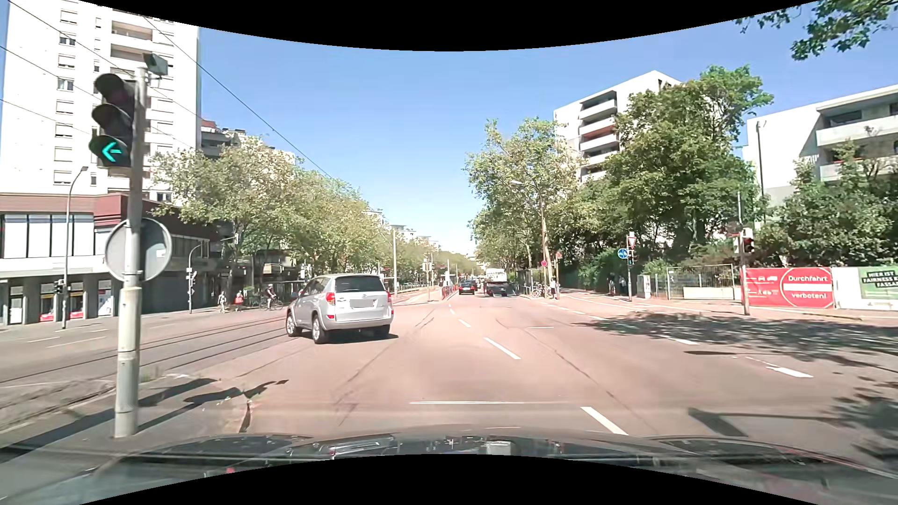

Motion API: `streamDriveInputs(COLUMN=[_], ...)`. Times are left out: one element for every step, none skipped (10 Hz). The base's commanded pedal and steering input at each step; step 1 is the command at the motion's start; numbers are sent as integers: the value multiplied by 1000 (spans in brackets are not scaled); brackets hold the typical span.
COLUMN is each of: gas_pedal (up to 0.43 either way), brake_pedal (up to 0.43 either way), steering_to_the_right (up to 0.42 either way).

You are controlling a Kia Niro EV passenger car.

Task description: Follow the waypoints while adhering to traffic rules and regulations

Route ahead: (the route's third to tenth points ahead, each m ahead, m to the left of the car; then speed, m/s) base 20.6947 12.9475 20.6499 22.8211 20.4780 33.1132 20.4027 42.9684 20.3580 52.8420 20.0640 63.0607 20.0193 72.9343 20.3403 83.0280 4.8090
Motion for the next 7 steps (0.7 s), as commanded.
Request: streamDriveInputs(gas_pedal=[87,87,87,79,79,79,79], brake_pedal=[0,0,0,0,0,0,0], steering_to_the_right=[-80,-94,-112,-134,-160,-180,-204])
